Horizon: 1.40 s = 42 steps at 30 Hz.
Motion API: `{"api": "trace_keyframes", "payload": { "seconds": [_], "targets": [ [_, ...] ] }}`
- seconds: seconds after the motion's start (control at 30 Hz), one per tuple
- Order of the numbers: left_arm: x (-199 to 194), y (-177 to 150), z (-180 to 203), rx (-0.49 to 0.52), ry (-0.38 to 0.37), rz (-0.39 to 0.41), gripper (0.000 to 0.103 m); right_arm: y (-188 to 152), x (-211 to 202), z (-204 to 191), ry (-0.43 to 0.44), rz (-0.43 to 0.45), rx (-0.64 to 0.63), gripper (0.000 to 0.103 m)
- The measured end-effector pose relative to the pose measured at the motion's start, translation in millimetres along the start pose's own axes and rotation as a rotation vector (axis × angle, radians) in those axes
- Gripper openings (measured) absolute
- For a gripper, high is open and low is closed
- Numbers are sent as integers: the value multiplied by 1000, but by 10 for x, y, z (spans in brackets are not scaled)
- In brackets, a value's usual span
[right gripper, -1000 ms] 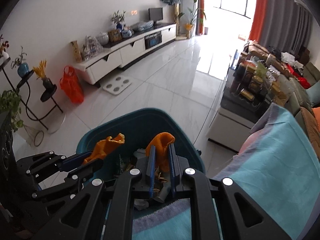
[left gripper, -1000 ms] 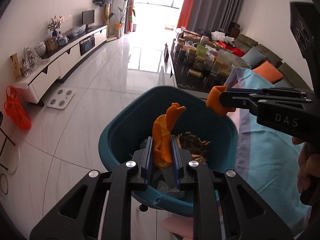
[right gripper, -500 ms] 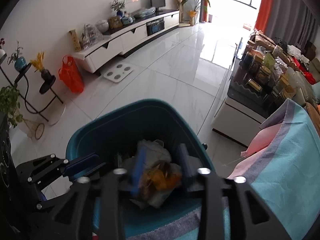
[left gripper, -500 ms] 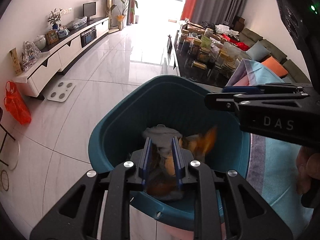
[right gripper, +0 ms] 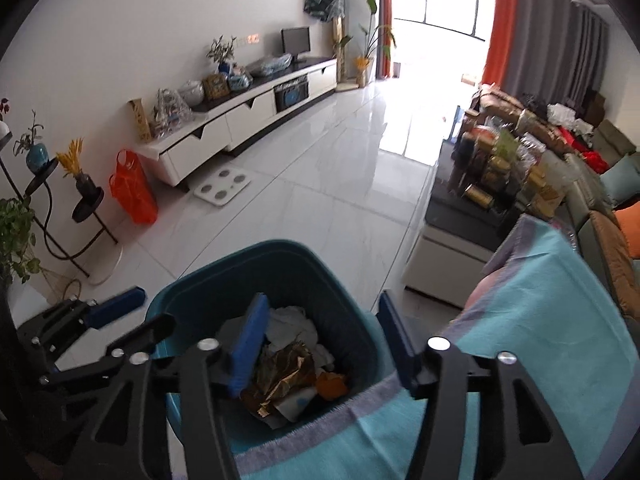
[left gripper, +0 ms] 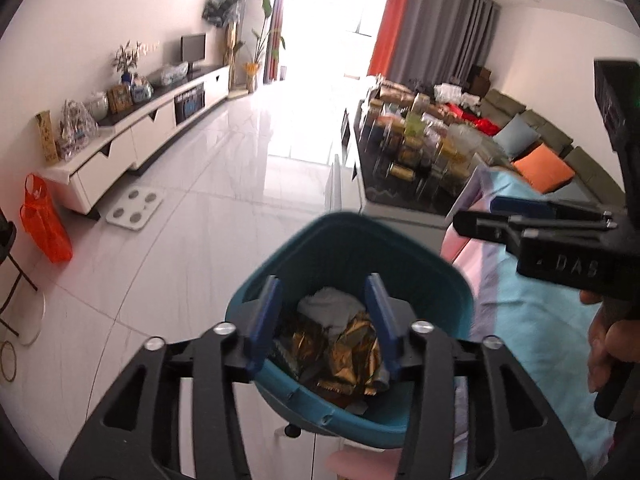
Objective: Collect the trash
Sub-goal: 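Bring both tools back over the table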
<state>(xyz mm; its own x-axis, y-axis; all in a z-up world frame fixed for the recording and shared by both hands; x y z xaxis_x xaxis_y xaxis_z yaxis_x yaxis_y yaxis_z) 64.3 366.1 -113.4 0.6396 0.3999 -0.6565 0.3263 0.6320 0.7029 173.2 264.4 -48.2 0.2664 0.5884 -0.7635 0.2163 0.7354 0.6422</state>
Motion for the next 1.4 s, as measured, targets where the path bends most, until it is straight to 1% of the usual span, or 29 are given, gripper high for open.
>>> {"api": "trace_keyframes", "payload": {
  "seconds": [0.03, 0.07, 0.1, 0.17, 0.2, 0.23, 0.27, 0.3, 0.33, 0.37, 0.4, 0.57, 0.77, 0.87, 0.97, 1.03, 1.07, 1.17, 1.33, 1.4],
  "targets": [
    [-69, 25, 25, 6, -4, 16, 55, -3, -40, 18, -5, 6, 0, 60],
    [-130, 42, 58, 11, -9, 31, 58, -9, -89, 39, -11, 16, 2, 65],
    [-203, 68, 109, 20, -21, 46, 60, -20, -152, 70, -21, 28, 9, 74],
    [-317, 103, 205, 33, -34, 72, 73, -45, -263, 112, -39, 50, 16, 79],
    [-367, 111, 237, 40, -38, 81, 74, -57, -315, 138, -41, 60, 22, 81],
    [-426, 120, 272, 48, -45, 90, 78, -71, -352, 158, -45, 68, 27, 84],
    [-475, 123, 304, 55, -50, 99, 83, -89, -398, 175, -54, 77, 32, 90],
    [-534, 127, 349, 61, -55, 112, 86, -116, -460, 201, -67, 90, 38, 92],
    [-592, 129, 392, 69, -57, 123, 93, -143, -521, 226, -74, 101, 44, 92],
    [-640, 130, 421, 74, -59, 130, 98, -170, -584, 253, -83, 113, 53, 94],
    [-696, 135, 464, 81, -65, 139, 98, -204, -646, 287, -93, 124, 62, 96],
    [-956, 122, 681, 110, -99, 166, 98, -399, -928, 478, -141, 161, 109, 96],
    [-1247, 73, 1035, 170, -163, 198, 98, -773, -1368, 787, -237, 210, 187, 96],
    [-1381, -3, 1278, 208, -203, 205, 98, -966, -1577, 906, -279, 232, 221, 96],
    [-1500, -107, 1501, 241, -246, 208, 98, -1194, -1813, 1020, -335, 255, 257, 96],
    [-1592, -196, 1681, 272, -281, 219, 98, -1370, -1980, 1098, -389, 266, 285, 96],
    [-1628, -241, 1771, 289, -298, 218, 98, -1424, -2029, 1124, -400, 271, 291, 96],
    [-1679, -350, 1938, 326, -325, 217, 98, -1638, -2201, 1196, -453, 277, 321, 96],
    [-1826, -550, 2262, 377, -402, 215, 98, -2003, -2473, 1307, -530, 296, 378, 96],
    [-1866, -617, 2353, 394, -423, 211, 98, -2131, -2554, 1283, -557, 298, 395, 96]
  ]
}}
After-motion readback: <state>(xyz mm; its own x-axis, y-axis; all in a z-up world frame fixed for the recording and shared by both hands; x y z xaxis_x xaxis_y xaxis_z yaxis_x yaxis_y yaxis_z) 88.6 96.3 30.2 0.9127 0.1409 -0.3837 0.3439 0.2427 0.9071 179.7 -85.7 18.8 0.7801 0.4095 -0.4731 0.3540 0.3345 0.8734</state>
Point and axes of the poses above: each gripper's, at about its wrist camera, not at the fingertips, and x roughly the way its jaws point, z to its right, y to its top, the point moved 3 cm from there along x, roughly the way its jaws point, and after that the axes turned 8 degrees about -x, right-handed, at the moved point
